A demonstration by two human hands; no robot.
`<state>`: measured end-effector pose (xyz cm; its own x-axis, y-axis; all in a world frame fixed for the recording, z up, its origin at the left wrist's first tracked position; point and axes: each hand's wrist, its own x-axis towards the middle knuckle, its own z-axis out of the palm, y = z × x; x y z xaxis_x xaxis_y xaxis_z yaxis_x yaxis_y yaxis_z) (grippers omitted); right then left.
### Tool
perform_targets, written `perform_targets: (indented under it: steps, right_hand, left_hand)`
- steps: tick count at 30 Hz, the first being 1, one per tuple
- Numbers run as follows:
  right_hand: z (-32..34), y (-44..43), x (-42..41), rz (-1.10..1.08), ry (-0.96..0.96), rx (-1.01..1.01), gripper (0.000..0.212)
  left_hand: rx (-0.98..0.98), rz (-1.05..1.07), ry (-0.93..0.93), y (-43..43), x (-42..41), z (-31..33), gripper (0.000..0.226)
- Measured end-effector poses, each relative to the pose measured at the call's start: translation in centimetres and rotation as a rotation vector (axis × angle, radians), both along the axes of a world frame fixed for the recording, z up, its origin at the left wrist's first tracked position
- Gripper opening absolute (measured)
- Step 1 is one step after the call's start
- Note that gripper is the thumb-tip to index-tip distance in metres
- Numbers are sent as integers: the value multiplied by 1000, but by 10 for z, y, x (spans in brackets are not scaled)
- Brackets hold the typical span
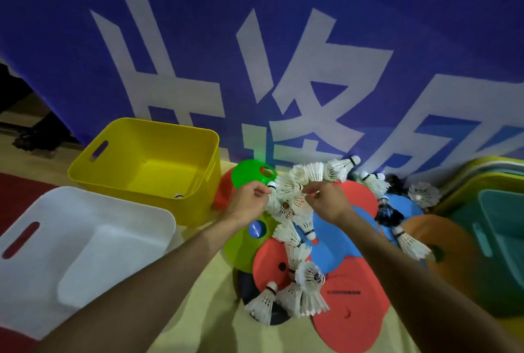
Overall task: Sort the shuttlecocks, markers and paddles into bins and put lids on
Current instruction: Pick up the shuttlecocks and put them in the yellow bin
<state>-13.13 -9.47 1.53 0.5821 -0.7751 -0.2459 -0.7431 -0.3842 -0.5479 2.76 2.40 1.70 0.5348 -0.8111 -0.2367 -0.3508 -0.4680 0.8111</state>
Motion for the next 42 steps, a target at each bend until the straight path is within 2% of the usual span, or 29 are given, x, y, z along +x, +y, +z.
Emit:
perform_targets:
  steps: [3,7,11,14,18,23,28,32,38,42]
  right_hand:
    - [-20,8,-8,22,29,-27,37]
    - [-39,19,-10,202,232,-94,50]
    - [-50,20,-17,172,264,-226,34]
    - [-55,18,-26,130,227,-258,25]
    - [-56,18,-36,85,196,-271,23]
    - [-52,20,-51,16,228,-355,22]
    - [-43,20,-61,14,223,-335,23]
    - [-25,17,-55,3,144,-350,27]
    - [13,7,-22,-24,42,-331,19]
    - [41,-1,13,-13,-19,-362,20]
  left_hand:
    - [59,-26,45,3,-26,-24,17]
    - [168,-175,2,12,-57,-55,31]
    - [207,-175,14,13,-70,-74,43]
    - [176,-138,9,11,-72,-78,42]
    - [164,-91,-24,7,-74,-83,38]
    - [77,-17,-165,4,-75,-88,17]
    - [33,-70,-231,-1,-70,-76,16]
    - [-21,-74,-167,-9,-55,-59,14]
    - [-124,-18,-131,-19,-12,-18,12]
    - [-219,24,-173,-16,28,23,13]
